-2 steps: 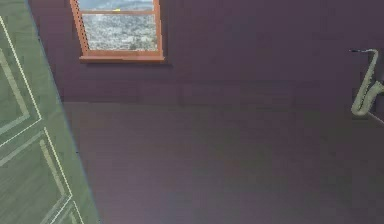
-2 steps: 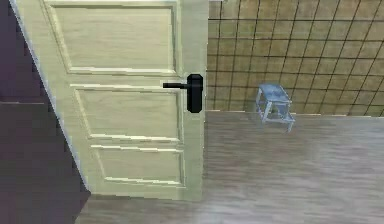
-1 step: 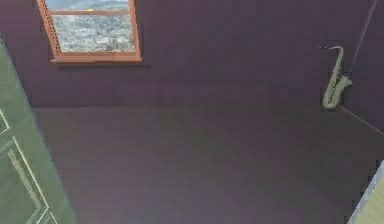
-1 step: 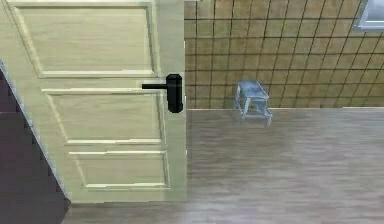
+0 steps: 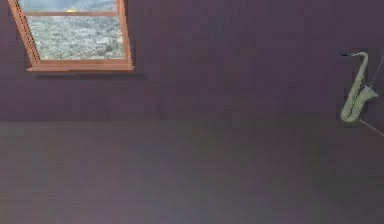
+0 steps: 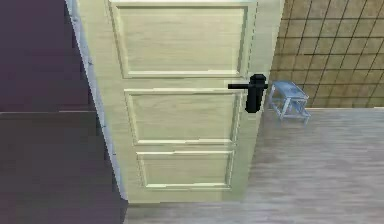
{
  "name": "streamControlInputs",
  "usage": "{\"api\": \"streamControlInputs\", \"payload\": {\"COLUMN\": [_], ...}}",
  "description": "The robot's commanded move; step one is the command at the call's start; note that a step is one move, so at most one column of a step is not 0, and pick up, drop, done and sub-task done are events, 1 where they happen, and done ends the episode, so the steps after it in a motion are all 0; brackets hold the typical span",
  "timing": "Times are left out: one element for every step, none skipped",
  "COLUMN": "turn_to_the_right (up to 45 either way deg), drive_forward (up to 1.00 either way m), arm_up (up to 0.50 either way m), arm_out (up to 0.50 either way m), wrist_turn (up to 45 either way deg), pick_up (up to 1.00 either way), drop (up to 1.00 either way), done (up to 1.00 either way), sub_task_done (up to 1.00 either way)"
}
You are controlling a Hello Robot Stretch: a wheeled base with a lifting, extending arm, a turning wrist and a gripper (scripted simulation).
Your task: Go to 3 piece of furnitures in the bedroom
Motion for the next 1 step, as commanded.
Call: {"api": "streamControlInputs", "payload": {"turn_to_the_right": [-24.0], "drive_forward": [0.0], "arm_up": [0.0], "arm_out": [0.0], "wrist_turn": [0.0], "pick_up": [0.0], "drop": [0.0], "done": [0.0], "sub_task_done": [0.0]}}
